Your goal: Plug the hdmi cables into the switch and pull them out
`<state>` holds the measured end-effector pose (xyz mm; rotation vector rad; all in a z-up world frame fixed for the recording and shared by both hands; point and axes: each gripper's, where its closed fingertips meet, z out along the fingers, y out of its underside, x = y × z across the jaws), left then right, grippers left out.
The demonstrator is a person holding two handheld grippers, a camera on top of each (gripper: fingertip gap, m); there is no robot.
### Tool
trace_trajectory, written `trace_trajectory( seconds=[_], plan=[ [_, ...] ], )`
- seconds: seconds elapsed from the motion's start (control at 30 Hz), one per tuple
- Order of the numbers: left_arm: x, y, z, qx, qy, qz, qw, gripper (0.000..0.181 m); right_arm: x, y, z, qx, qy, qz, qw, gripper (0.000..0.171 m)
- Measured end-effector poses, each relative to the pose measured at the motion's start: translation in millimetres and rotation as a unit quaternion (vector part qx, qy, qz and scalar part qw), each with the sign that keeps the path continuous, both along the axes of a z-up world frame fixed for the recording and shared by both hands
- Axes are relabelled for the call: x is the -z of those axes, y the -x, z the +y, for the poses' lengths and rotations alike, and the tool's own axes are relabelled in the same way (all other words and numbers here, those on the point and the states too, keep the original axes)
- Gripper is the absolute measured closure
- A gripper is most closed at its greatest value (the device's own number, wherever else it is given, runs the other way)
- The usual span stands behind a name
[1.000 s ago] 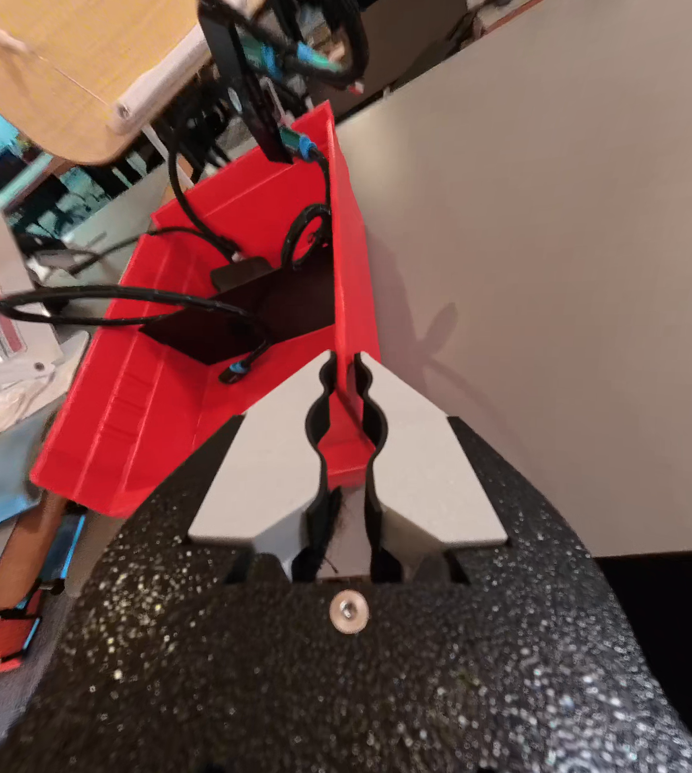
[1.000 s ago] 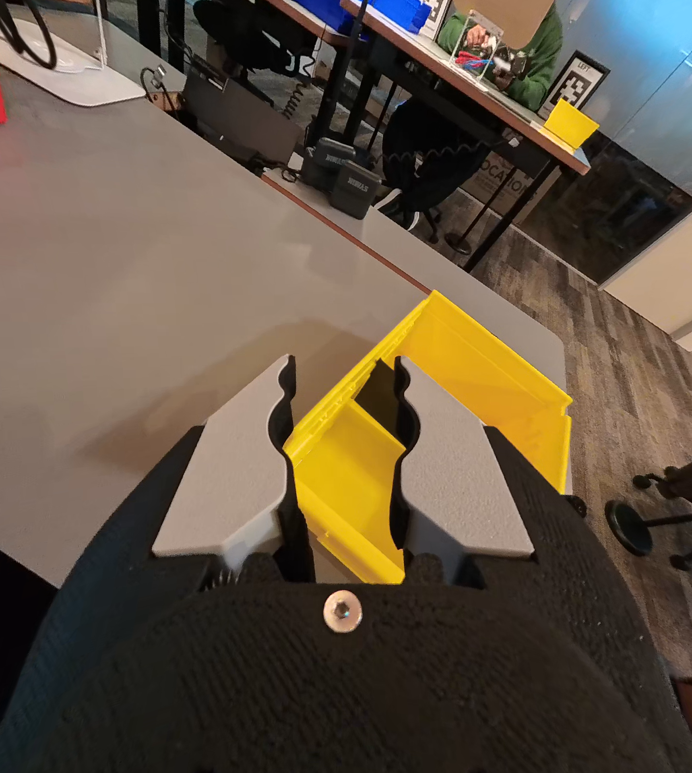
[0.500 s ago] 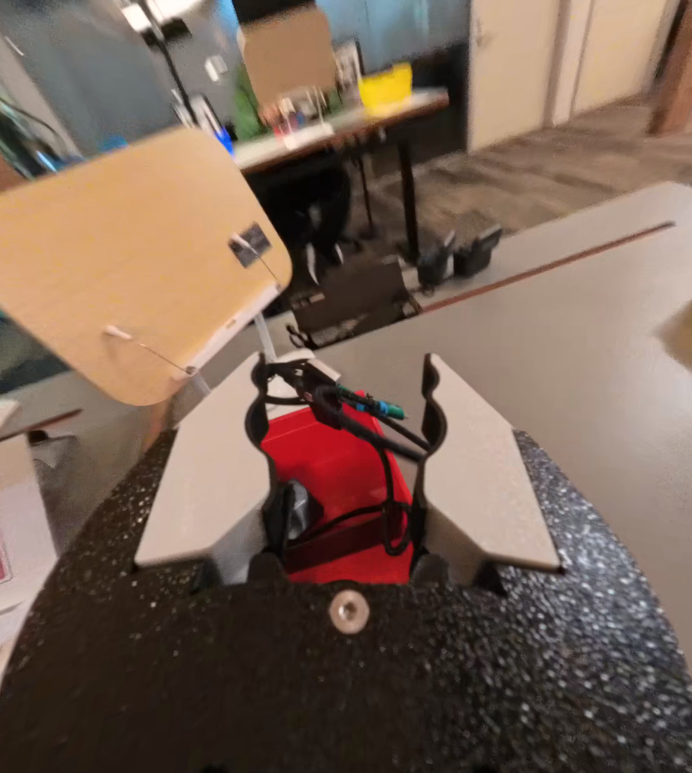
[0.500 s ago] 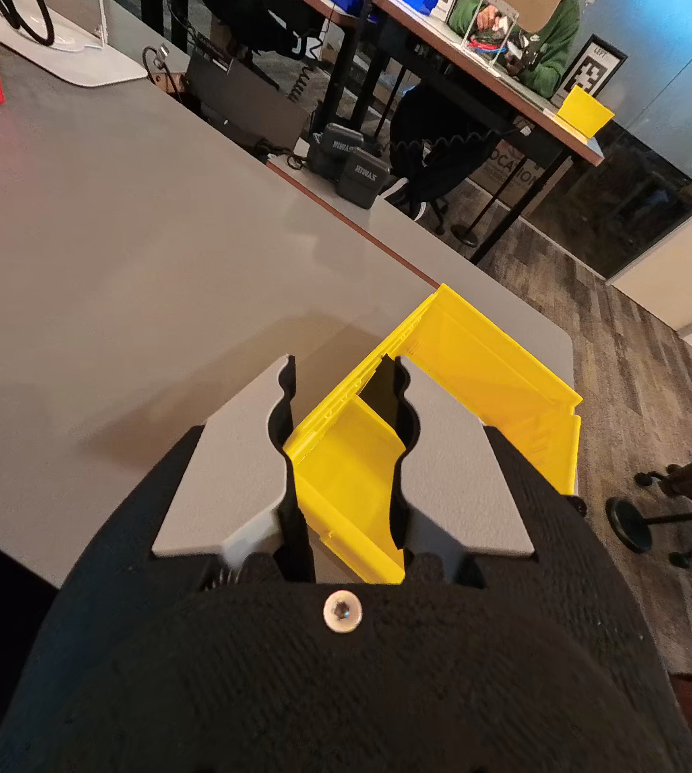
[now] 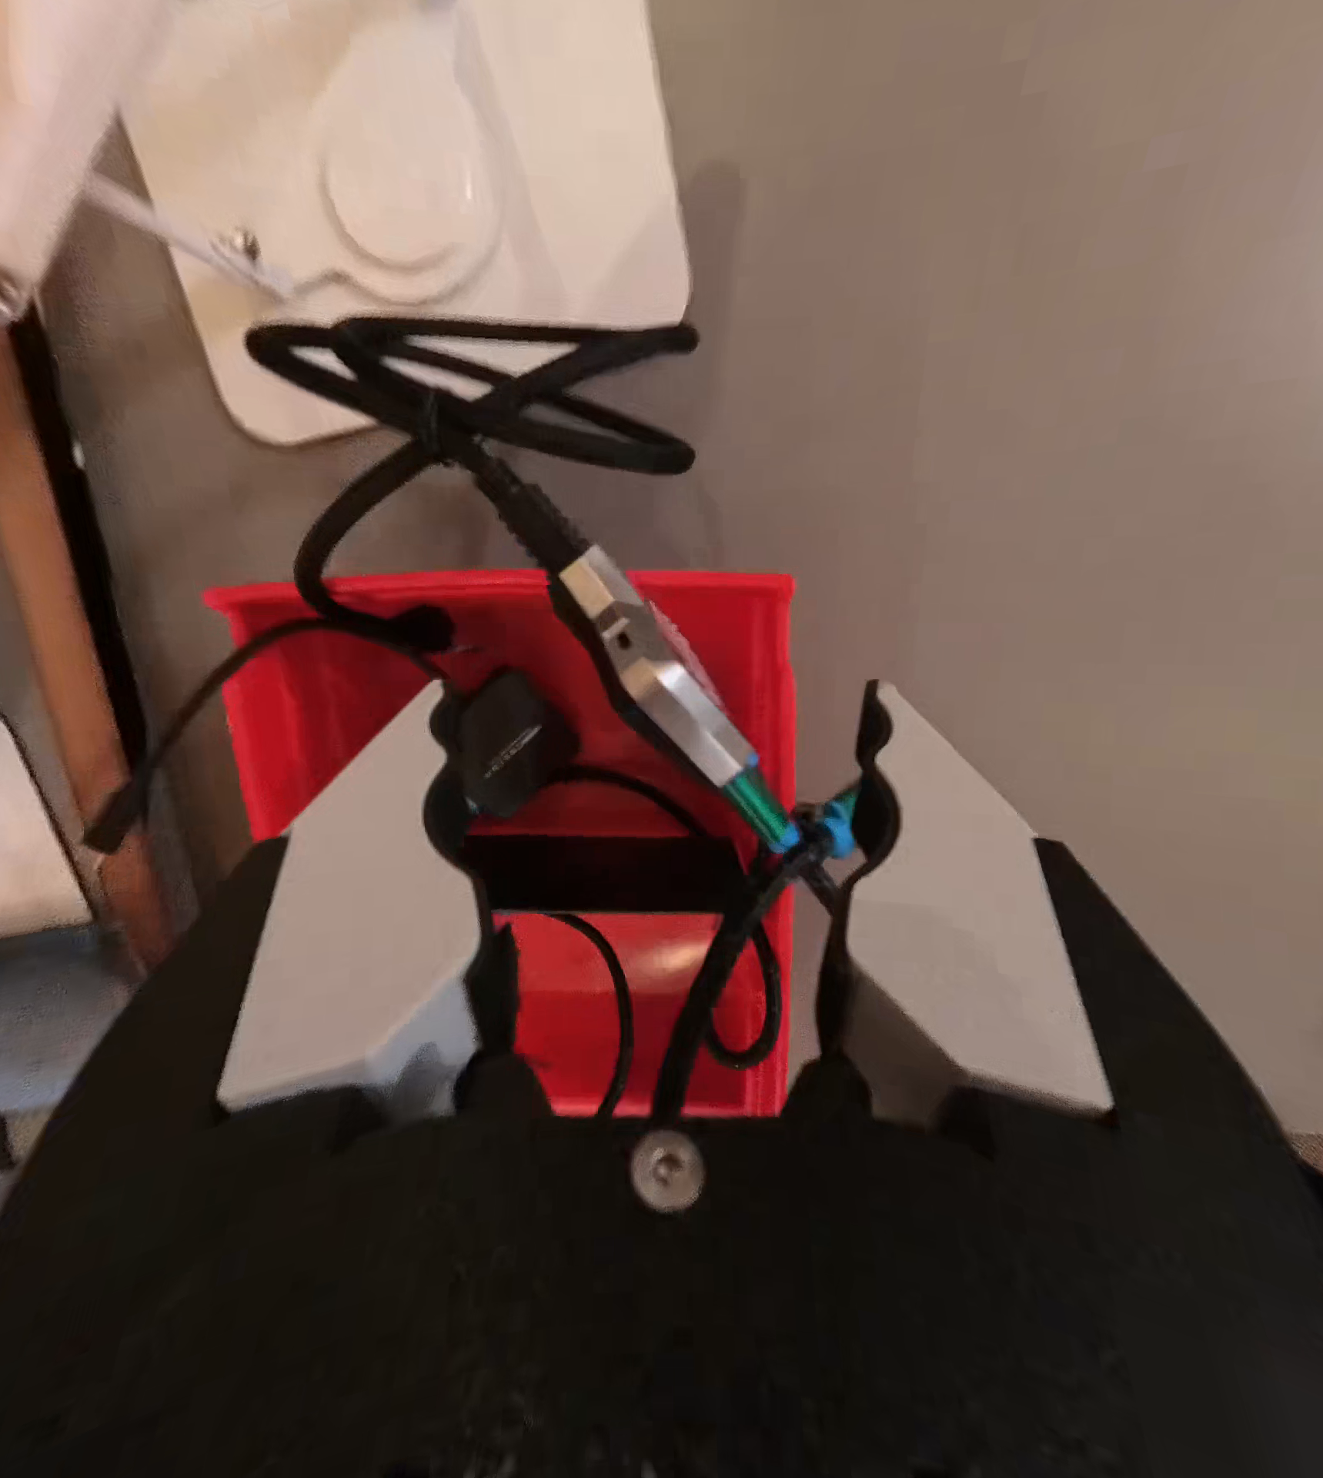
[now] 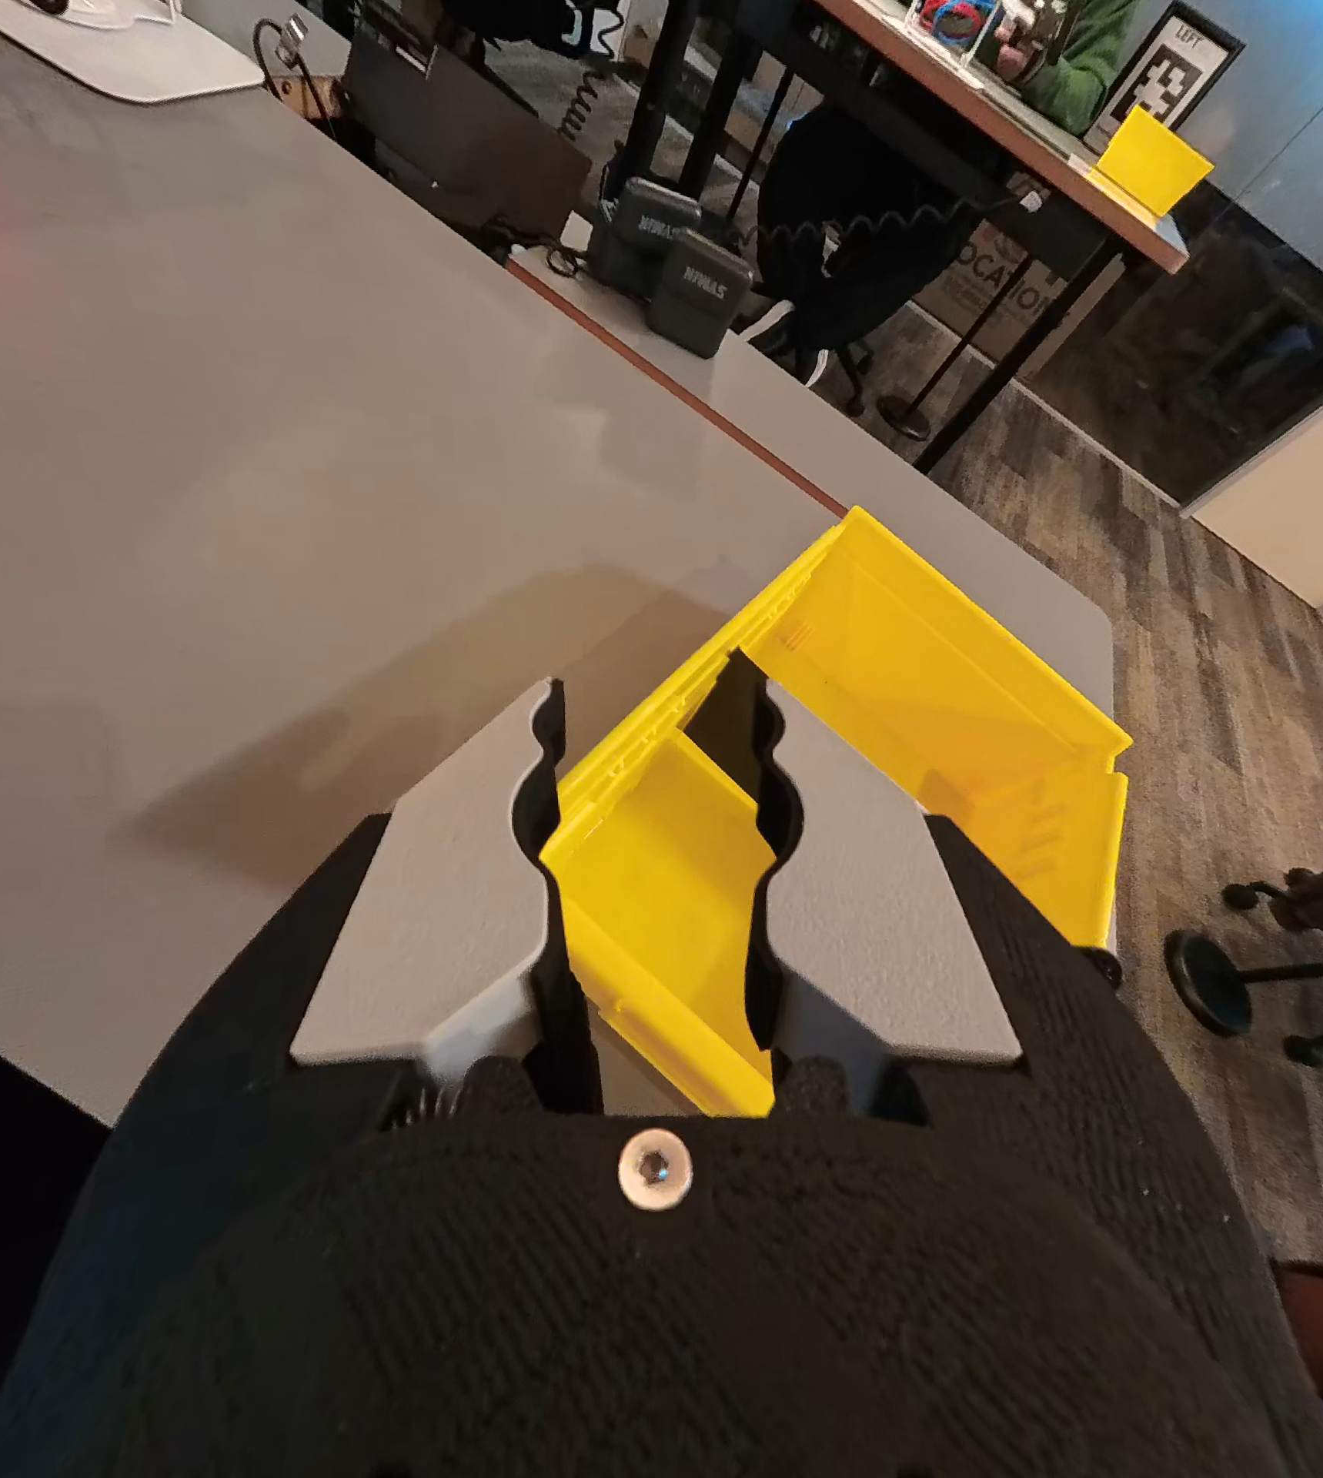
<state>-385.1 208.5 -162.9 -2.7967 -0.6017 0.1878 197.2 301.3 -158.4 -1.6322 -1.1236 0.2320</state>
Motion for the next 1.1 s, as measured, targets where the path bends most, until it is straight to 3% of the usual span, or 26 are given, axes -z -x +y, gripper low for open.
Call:
trace_trajectory(
  seconds=[0.13,0.27,0.5,0.67,0.83,1.1],
  plan=[
    [26,12,-5,-0.029,0.053,0.017,0.998,0.099,-2,-5,2,0.003,-0.003,0.007,1.0,0.125],
    [39,10,-6,-0.022,0.075,0.018,0.997,0.144,-4,-9,4,0.007,-0.002,0.014,1.0,0.125],
    [4,3,-24,-0.006,0.098,-0.004,0.995,0.154,-2,-11,5,0.01,0.001,0.013,1.0,0.125],
    [-51,9,-41,0.0,0.058,0.008,0.998,0.157,-3,-9,3,0.004,-0.002,0.013,1.0,0.125],
    [-136,17,-65,0.027,0.015,0.084,0.996,0.161,-6,-8,2,0.003,-0.004,0.016,1.0,0.125],
    [-256,4,-87,0.063,-0.121,0.19,0.972,0.163,-15,-10,-4,-0.002,-0.015,0.03,0.999,0.125]
  ],
)
